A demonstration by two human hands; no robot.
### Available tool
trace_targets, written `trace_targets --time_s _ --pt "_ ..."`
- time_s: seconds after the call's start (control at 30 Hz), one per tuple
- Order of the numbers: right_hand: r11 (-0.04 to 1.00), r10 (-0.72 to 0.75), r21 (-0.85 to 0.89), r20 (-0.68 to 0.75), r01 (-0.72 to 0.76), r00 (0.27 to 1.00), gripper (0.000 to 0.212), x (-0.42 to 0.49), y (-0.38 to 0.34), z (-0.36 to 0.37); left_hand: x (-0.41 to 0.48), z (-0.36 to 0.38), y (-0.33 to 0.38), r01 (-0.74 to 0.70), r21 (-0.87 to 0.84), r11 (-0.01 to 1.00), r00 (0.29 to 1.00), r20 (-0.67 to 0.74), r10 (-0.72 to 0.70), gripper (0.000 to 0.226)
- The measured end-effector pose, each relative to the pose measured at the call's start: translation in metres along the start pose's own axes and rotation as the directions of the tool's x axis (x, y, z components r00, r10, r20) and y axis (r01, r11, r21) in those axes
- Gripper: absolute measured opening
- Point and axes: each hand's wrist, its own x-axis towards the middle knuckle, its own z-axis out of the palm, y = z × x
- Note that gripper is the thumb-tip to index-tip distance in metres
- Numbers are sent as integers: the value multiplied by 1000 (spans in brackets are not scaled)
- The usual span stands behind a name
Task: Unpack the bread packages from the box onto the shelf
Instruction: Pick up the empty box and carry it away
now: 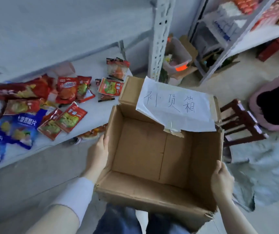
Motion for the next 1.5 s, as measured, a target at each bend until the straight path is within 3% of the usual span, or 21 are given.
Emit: trace_targets --time_s 0.17,0.3,0.47,0.63,0.83,0.93,1.0,1.2,1.5 --pt "963 -225 -112 167 246 960 42 -75 -86 62 -36 -78 -130 233 -50 971 956 -169 -238 43" --pt "845 -445 -151 332 513 832 40 -149 -160 129 -87 -137 -227 425 -196 884 833 -297 -466 39" --pt "607 -586 -180 558 774 588 40 -247 -234 223 -164 -176 -332 622 -410 667 583 -327 -744 47" --pt "357 -625 -72 723 931 295 40 -360 -279 301 -242 -203 -387 600 -607 520 296 -435 -850 36" --pt "34 -606 176 787 984 -120 37 -505 -296 372 -326 -218 -433 628 -739 244 -89 -380 -921 41" --pt "-113 -563 275 774 955 -289 37 -578 -292 401 -363 -222 -460 564 -812 152 -236 -335 -912 40" --pt "-147 -537 341 761 928 -365 38 -626 -285 420 -386 -225 -485 528 -843 104 -307 -304 -902 40" --pt "-163 -457 366 795 916 -399 43 -756 -253 485 -436 -243 -589 485 -874 29 -396 -249 -884 40" --pt "-179 -449 269 833 946 -322 45 -848 -217 590 -440 -244 -739 477 -879 -17 -371 -184 -910 41"
